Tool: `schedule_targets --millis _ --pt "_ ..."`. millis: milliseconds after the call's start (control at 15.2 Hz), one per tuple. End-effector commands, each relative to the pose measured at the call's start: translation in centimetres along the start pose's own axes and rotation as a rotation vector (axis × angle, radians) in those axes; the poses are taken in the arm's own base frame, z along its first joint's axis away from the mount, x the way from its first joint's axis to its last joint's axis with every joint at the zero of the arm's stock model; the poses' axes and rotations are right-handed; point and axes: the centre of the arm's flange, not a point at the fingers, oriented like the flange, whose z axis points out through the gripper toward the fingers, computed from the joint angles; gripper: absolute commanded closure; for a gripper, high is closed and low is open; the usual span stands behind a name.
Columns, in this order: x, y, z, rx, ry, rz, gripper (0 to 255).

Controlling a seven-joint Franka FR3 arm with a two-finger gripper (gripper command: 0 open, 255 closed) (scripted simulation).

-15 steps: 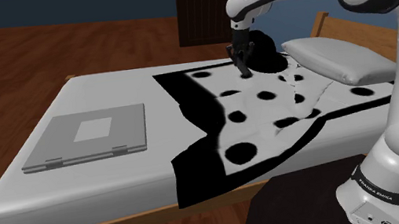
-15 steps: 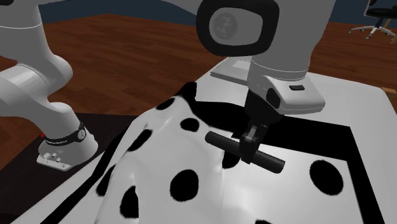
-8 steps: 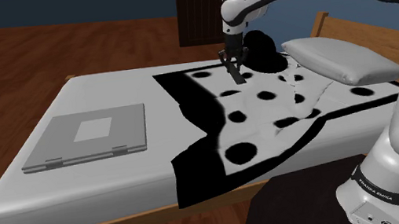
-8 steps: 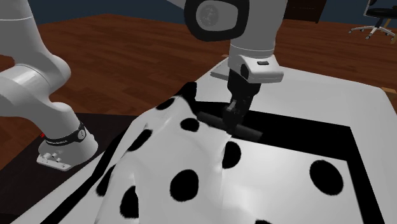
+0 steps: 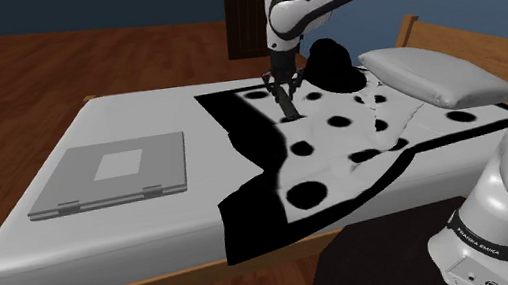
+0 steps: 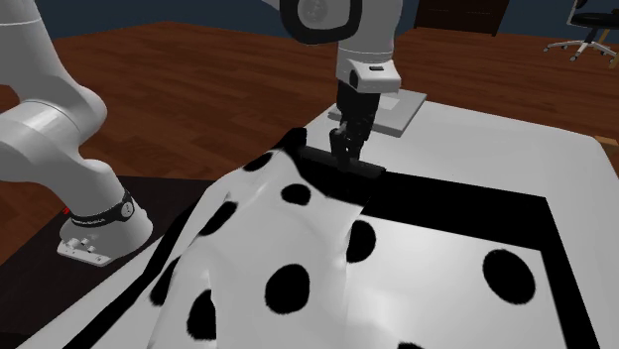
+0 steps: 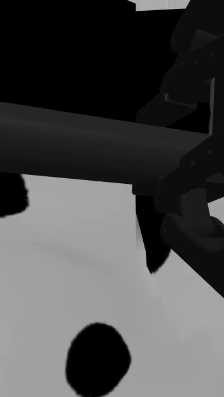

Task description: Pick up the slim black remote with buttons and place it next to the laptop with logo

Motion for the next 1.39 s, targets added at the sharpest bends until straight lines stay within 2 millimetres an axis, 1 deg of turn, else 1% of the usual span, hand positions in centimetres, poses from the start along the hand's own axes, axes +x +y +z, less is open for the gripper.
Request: schedule_targets --millis 0,1320 --pt "-2.2 -1.6 -0.1 0.000 0.000 0.001 255" --pt "-21.9 -19.0 -1.6 0.000 0.000 0.001 255"
